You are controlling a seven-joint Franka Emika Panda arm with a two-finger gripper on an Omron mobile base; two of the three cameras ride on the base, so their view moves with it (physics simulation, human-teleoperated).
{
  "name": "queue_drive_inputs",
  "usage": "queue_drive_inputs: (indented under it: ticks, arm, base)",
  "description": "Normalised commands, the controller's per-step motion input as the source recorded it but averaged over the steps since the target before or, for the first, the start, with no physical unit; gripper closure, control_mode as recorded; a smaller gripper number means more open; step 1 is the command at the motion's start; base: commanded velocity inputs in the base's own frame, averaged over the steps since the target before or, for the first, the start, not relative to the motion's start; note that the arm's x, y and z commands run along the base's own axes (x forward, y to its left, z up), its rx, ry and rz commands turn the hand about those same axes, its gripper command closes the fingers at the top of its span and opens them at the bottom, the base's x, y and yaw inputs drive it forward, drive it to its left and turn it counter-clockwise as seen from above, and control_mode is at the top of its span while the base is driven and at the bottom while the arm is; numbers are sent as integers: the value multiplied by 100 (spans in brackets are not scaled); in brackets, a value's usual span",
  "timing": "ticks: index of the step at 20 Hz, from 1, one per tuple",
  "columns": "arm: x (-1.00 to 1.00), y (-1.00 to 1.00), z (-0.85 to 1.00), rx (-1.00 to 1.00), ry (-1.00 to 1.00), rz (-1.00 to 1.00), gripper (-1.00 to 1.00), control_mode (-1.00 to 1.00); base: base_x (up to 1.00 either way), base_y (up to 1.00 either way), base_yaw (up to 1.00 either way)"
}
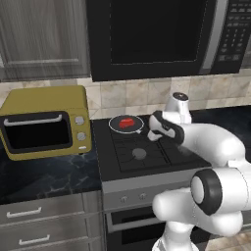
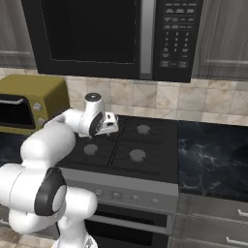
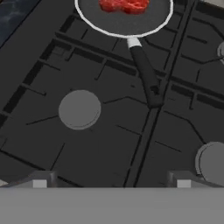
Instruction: Pick up the pan with the steak in it and place it on the dining table. Then place the steak on the plate.
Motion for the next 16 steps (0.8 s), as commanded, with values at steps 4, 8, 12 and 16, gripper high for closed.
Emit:
queue_drive_inputs:
  ticks: [4, 8, 12, 16]
  arm:
    - [80, -13, -28, 0, 0, 14, -100, -100]
    - [79, -17, -20, 0, 1, 10, -100, -100]
    - [38, -3, -15, 0, 0, 3, -100, -100]
    - [0, 0, -3, 0, 1, 0, -100, -100]
  base:
    - [0, 0, 0]
    - [0, 0, 0]
    - [0, 0, 0]
    - [0, 0, 0]
